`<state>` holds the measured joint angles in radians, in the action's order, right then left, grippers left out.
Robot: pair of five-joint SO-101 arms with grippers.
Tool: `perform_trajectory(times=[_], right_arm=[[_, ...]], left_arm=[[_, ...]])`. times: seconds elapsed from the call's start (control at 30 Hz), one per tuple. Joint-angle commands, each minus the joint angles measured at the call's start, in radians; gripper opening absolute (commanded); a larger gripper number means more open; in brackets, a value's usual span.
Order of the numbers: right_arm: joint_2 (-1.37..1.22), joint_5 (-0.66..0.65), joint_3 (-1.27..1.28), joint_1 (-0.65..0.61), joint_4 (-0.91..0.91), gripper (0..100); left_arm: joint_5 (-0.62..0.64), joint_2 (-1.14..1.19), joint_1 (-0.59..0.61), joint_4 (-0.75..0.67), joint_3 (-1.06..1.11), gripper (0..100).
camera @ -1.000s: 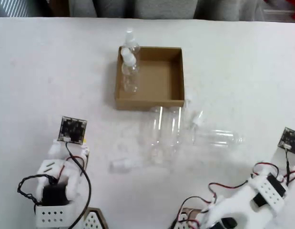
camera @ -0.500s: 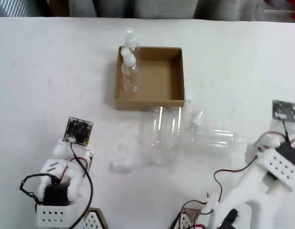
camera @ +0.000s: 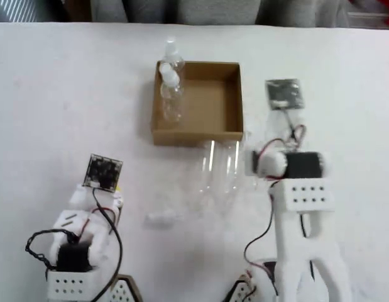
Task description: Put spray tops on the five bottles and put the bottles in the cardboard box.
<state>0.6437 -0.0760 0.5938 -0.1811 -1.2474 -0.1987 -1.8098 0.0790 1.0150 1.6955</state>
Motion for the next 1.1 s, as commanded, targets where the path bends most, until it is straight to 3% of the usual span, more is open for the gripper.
perform_trajectory(times=[0.0,0.17,0.33,0.5,0.93,1.07], right_arm=[[0.002,0.020,-0.049,-0.163,0.099,2.2],[-0.039,0.021,-0.044,-0.265,0.180,2.2],[-0.232,0.021,-0.066,-0.326,0.222,4.1],[-0.394,0.021,-0.147,-0.320,0.219,14.3],[-0.538,0.124,-0.203,-0.294,0.225,15.1],[-0.572,0.127,-0.201,-0.298,0.219,22.8]], left_arm=[[-0.015,-0.008,-0.004,0.008,-0.002,2],[-0.146,-0.008,-0.004,0.008,-0.002,2],[-0.158,-0.008,-0.004,0.008,-0.002,2],[-0.161,-0.008,-0.004,0.008,-0.002,2],[-0.163,-0.008,-0.004,0.006,-0.002,2],[-0.163,-0.008,-0.004,0.006,-0.002,2]])
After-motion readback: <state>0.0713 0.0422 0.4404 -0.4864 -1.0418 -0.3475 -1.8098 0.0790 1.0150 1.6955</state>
